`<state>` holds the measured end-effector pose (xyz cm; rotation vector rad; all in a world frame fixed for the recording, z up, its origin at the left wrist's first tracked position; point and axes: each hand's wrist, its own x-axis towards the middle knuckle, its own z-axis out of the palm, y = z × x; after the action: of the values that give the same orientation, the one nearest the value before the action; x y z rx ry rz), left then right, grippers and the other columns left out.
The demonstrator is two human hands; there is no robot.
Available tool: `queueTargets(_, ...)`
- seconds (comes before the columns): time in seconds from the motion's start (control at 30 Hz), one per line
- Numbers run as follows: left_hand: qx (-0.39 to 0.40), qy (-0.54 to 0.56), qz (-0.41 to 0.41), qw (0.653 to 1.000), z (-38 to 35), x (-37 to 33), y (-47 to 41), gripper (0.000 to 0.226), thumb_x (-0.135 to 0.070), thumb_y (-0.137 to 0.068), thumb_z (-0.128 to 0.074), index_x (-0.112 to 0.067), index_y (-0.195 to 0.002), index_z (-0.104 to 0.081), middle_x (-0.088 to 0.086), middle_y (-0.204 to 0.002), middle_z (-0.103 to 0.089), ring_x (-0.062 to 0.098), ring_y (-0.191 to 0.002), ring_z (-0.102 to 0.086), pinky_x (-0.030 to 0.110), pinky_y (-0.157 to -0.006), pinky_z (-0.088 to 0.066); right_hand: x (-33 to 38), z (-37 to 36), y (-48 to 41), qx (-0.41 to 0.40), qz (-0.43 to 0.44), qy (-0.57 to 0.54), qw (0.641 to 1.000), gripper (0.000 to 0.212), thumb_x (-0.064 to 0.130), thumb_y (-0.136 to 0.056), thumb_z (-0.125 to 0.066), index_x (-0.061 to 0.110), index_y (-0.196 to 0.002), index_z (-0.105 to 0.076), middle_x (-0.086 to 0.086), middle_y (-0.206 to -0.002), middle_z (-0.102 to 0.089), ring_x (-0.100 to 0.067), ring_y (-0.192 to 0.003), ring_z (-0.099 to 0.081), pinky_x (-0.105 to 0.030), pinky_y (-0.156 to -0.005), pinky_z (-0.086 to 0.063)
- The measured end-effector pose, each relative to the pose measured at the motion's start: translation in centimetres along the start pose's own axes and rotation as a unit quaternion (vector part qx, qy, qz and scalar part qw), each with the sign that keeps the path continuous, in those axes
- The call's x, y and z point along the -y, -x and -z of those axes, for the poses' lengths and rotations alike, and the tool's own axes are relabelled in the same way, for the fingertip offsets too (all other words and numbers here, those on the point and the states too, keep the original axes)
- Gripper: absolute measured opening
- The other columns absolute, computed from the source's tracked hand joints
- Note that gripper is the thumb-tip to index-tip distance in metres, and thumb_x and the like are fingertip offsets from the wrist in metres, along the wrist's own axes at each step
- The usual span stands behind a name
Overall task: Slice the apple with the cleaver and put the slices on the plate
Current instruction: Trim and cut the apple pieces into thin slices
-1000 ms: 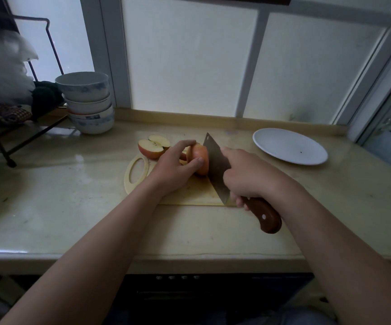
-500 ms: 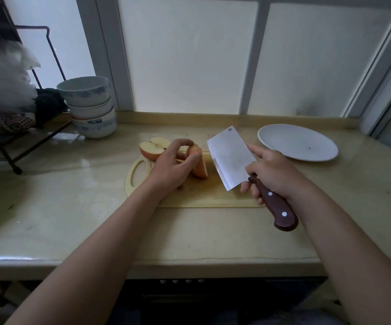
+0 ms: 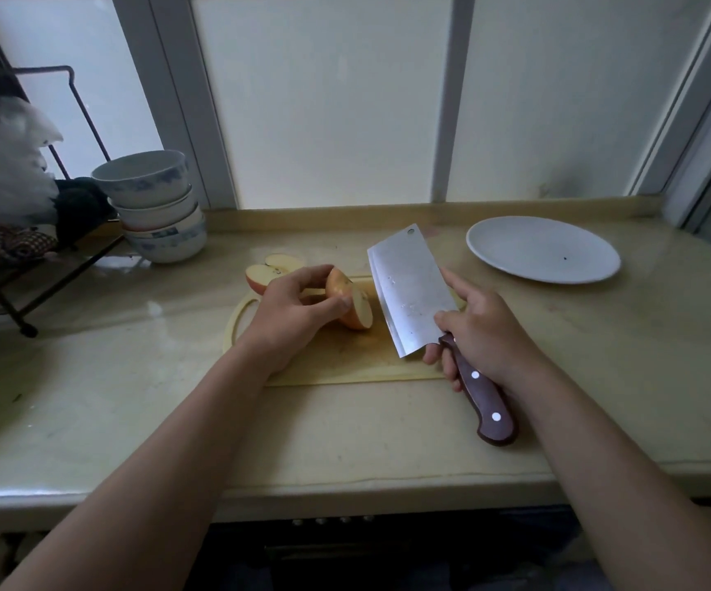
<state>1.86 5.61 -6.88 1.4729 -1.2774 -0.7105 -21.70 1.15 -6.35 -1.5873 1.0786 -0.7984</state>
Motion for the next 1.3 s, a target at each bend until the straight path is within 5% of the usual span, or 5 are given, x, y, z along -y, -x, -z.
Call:
queueTargets(0.37, 0.034, 0.108, 0.079, 0.99, 1.2, -2.6, -0.4, 0.032, -0.014, -0.09, -0.071, -0.018, -0.121, -0.065, 0.018, -0.117, -0.063, 0.033, -0.102, -0.067, 0.041, -0.081, -0.061, -0.4, -0.1, 0.1, -0.01, 0.009, -0.029, 0.999, 0.079, -0.004, -0.098, -0.041, 0.045, -0.16, -0.032, -0.027, -0.069, -0.068, -0.026, -0.04, -0.052, -0.031, -0.042, -0.048)
queueTargets(0.53, 0.094, -0.057, 0.202, 0.973, 1.1, -5.1, -2.1, 0.028, -0.027, -0.089, -0.074, -0.008, -0.108, -0.068, 0.014, -0.11, -0.066, 0.028, -0.095, -0.069, 0.039, -0.074, -0.063, -0.2, -0.2, 0.2, -0.005, 0.0, -0.034, 0.999, 0.079, -0.004, -0.099, -0.041, 0.046, -0.159, -0.033, -0.029, -0.07, -0.068, -0.024, -0.039, -0.053, -0.03, -0.04, -0.046)
queueTargets(0.93, 0.053, -0.53, 0.141, 0.835, -3.5, -5.2, -4.3, 0.062, -0.059, -0.099, -0.035, -0.009, -0.073, -0.059, 0.01, -0.061, -0.065, 0.023, -0.056, -0.062, 0.03, -0.054, -0.044, -0.1, -0.2, 0.4, -0.022, -0.005, -0.034, 0.999, 0.078, -0.002, -0.099, -0.038, 0.045, -0.16, -0.032, -0.027, -0.069, -0.066, -0.025, -0.042, -0.055, -0.031, -0.042, -0.048)
queueTargets(1.13, 0.08, -0.406, -0.119, 0.903, -2.0, -2.3, -4.1, 0.038, -0.03, -0.104, -0.039, -0.01, -0.093, -0.068, 0.003, -0.099, -0.057, 0.021, -0.089, -0.056, 0.032, -0.076, -0.038, 0.2, -0.2, 0.2, -0.015, -0.021, -0.026, 0.999, 0.074, -0.004, -0.095, -0.034, 0.043, -0.152, -0.043, -0.023, -0.068, -0.066, -0.022, -0.043, -0.055, -0.031, -0.042, -0.049)
queueTargets(1.3, 0.071, -0.315, -0.076, 0.943, -2.1, -0.3, -2.6, 0.031, -0.031, -0.106, -0.037, -0.016, -0.122, -0.059, 0.0, -0.115, -0.052, 0.016, -0.11, -0.048, 0.028, -0.093, -0.033, 0.1, 0.0, 0.0, -0.004, -0.03, -0.026, 0.999, 0.075, -0.004, -0.094, -0.035, 0.046, -0.148, -0.046, -0.021, -0.066, -0.068, -0.023, -0.045, -0.055, -0.032, -0.043, -0.049)
